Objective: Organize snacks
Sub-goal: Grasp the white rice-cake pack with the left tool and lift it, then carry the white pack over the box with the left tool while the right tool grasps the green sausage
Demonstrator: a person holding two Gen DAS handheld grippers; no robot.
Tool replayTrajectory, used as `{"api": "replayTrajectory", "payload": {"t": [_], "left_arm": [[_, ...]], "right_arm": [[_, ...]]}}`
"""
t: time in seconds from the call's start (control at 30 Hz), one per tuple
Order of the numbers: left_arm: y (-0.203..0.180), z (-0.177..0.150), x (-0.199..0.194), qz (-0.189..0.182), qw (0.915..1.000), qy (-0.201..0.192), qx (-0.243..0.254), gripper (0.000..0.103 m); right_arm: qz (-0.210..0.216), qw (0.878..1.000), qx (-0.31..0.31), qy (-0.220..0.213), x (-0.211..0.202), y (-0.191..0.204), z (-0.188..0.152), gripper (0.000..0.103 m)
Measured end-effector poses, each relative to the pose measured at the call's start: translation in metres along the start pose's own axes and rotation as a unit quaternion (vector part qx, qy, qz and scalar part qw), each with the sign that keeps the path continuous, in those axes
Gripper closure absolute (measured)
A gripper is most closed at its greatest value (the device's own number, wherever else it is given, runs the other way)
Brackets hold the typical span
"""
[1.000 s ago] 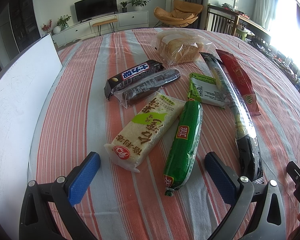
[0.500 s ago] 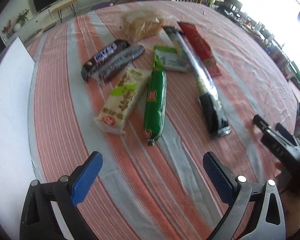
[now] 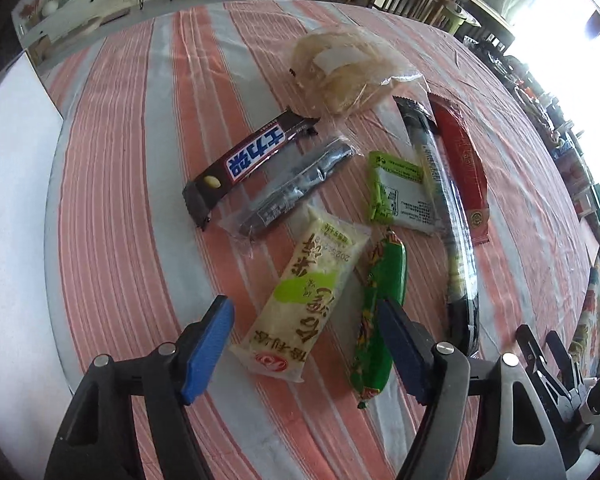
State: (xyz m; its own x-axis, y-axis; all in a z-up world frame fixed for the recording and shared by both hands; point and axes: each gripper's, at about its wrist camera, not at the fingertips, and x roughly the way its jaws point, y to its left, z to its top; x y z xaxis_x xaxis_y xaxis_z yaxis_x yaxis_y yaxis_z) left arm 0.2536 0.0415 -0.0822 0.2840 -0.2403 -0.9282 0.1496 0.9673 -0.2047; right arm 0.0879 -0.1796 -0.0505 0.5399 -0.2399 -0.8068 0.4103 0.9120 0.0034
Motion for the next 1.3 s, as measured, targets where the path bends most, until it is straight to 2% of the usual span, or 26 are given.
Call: {"api": "replayTrajectory", "payload": {"t": [0.03,0.1,0.23,0.27,0.33,0.43,0.5,0.57,0.63,0.7,0.77,0.83,0.93,1.0,1.07,1.1,1.13,1.17,1.2,1.23,1.27,1.3], "left_arm": [[-0.001,0.002,0.001,0.007,1.0,-0.001,0.003,0.034],[-0.005,0.002,0.007,0.019,0.9996,0.011,0.017,0.056],[-0.028,-0.012,0.008,0.079,0.9925,-0.005,0.093,0.069],[-0.03,-0.015,0.007,0.078,0.9923,-0.004,0.096,0.074],[-0.025,-0.027,0.0,0.069,0.995,-0.008,0.072,0.075],[-0.01,-0.057,-0.017,0.022,0.9994,-0.024,0.014,0.075],[0.0,-0.082,-0.031,0.0,0.9992,-0.039,-0.01,0.075],[0.005,-0.103,-0.049,-0.012,0.998,-0.057,-0.025,0.075],[0.005,-0.119,-0.077,-0.03,0.9957,-0.084,-0.025,0.075],[0.003,-0.127,-0.106,-0.036,0.9921,-0.118,-0.019,0.075],[0.004,-0.132,-0.133,-0.042,0.9882,-0.146,-0.02,0.075],[0.01,-0.135,-0.156,-0.049,0.9837,-0.171,-0.026,0.075],[0.024,-0.137,-0.187,-0.048,0.9778,-0.201,-0.035,0.075],[0.035,-0.146,-0.202,-0.043,0.9747,-0.216,-0.038,0.075],[0.047,-0.155,-0.214,-0.034,0.973,-0.225,-0.041,0.075],[0.052,-0.158,-0.217,-0.029,0.9722,-0.228,-0.044,0.075],[0.057,-0.161,-0.22,-0.026,0.9715,-0.231,-0.047,0.075],[0.062,-0.164,-0.221,-0.024,0.971,-0.232,-0.052,0.075],[0.068,-0.166,-0.223,-0.025,0.9705,-0.233,-0.058,0.075],[0.073,-0.168,-0.224,-0.025,0.9699,-0.234,-0.063,0.075],[0.078,-0.174,-0.228,-0.023,0.9694,-0.235,-0.067,0.075],[0.084,-0.175,-0.228,-0.019,0.969,-0.236,-0.071,0.075]], "right_arm": [[0.0,1.0,0.0,0.0,0.0,0.0,0.0,0.008],[0.001,1.0,0.0,0.0,0.0,-0.001,0.0,0.008],[0.0,1.0,0.0,0.0,0.0,0.0,0.0,0.008],[0.0,1.0,0.0,0.0,0.0,0.0,0.0,0.008],[0.001,1.0,0.0,0.0,0.0,0.0,0.0,0.008],[0.021,1.0,0.014,-0.004,-0.003,-0.005,0.0,0.008],[0.06,0.997,0.042,-0.011,-0.006,-0.016,0.002,0.009],[0.134,0.988,0.074,-0.018,-0.014,-0.026,0.003,0.01],[0.198,0.978,0.063,-0.027,-0.029,-0.022,0.006,0.011],[0.262,0.964,0.035,-0.012,-0.048,0.003,0.013,0.011],[0.327,0.945,-0.012,0.013,-0.065,0.046,0.024,0.011],[0.329,0.94,-0.066,0.053,-0.067,0.097,0.033,0.013],[0.304,0.939,-0.078,0.142,-0.035,0.151,0.037,0.015],[0.276,0.943,-0.081,0.169,-0.013,0.172,0.04,0.038],[0.242,0.947,-0.091,0.192,0.004,0.188,0.037,0.041],[0.219,0.951,-0.099,0.197,0.011,0.194,0.034,0.04],[0.211,0.955,-0.106,0.181,0.01,0.198,0.034,0.04],[0.196,0.958,-0.119,0.175,0.01,0.202,0.032,0.044],[0.187,0.959,-0.135,0.162,0.008,0.205,0.031,0.062],[0.185,0.959,-0.144,0.158,0.007,0.206,0.03,0.074],[0.192,0.959,-0.14,0.156,0.006,0.202,0.029,0.08],[0.204,0.958,-0.129,0.155,0.006,0.195,0.028,0.08]]}}
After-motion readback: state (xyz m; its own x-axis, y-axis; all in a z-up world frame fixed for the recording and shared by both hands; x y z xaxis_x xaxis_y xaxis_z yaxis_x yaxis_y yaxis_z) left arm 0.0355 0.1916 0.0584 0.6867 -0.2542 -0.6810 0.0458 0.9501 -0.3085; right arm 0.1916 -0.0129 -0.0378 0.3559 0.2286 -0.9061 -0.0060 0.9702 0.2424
